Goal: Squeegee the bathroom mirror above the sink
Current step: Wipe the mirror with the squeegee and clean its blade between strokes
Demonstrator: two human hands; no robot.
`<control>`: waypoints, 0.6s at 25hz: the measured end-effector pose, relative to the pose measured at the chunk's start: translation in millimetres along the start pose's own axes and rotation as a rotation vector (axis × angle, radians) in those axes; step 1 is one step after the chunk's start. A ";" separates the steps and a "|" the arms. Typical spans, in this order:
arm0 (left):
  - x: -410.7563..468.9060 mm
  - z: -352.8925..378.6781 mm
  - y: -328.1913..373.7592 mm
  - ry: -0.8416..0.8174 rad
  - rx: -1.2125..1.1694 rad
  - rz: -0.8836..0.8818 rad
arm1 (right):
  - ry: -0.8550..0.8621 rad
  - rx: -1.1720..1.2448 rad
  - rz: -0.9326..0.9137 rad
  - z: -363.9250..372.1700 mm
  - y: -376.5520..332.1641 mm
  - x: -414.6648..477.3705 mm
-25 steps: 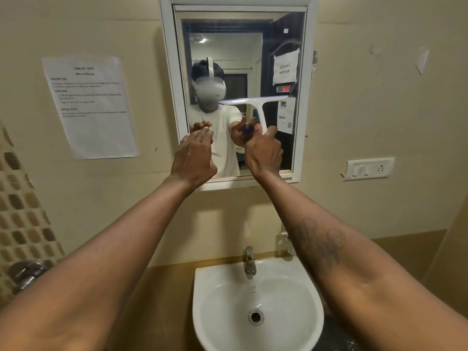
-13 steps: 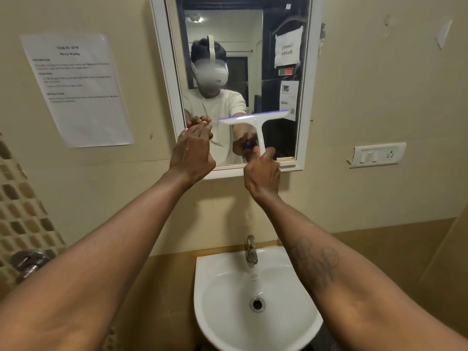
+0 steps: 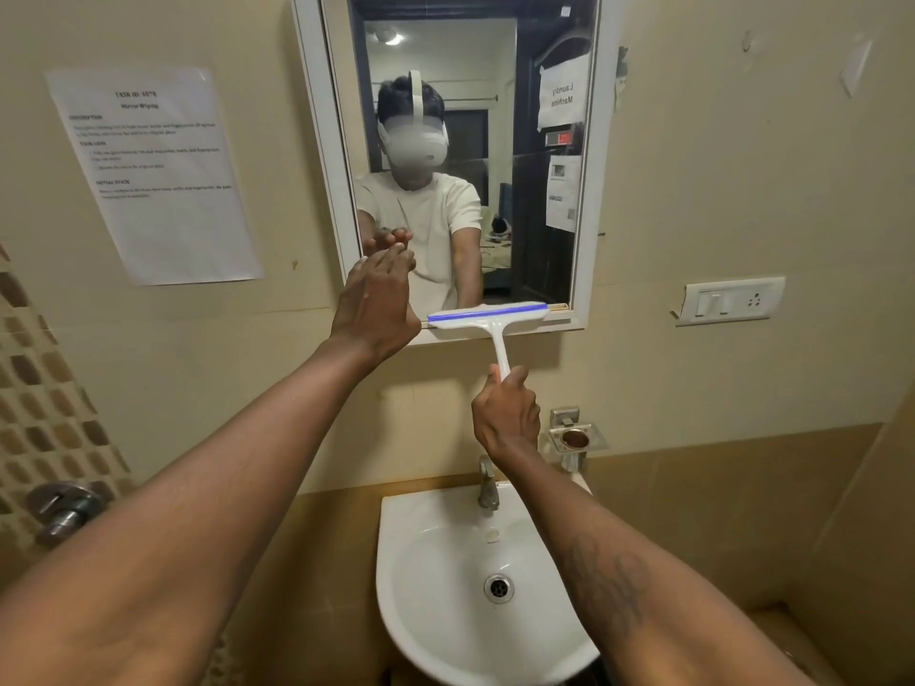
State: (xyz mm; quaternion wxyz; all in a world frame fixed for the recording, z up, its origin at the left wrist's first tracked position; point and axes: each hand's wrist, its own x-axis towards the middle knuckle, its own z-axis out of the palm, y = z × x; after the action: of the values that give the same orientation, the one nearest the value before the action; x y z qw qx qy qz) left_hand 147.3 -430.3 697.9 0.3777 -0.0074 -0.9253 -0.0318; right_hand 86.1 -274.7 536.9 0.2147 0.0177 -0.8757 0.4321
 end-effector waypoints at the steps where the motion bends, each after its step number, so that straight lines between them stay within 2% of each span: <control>1: -0.9 -2.3 1.9 -0.002 0.002 0.000 | -0.006 0.003 0.019 -2.7 -1.6 -1.3; 4: -0.3 -8.9 5.5 0.010 0.003 0.006 | 0.012 0.043 0.016 -14.3 -6.7 -0.3; 7: 4.6 -18.6 6.7 0.037 0.003 0.005 | 0.069 0.139 -0.102 -33.1 -22.5 8.7; 11: 13.9 -30.1 5.6 0.071 0.011 -0.015 | 0.209 0.202 -0.219 -63.8 -76.2 47.1; 15: 25.0 -39.5 7.3 0.098 0.002 -0.015 | 0.241 0.288 -0.250 -92.8 -128.3 87.1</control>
State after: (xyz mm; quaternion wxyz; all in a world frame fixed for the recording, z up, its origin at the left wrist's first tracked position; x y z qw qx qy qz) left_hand 157.3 -425.8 744.0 0.4226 0.0012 -0.9057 -0.0341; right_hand 68.4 -270.6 716.7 0.3652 0.1048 -0.7640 0.5215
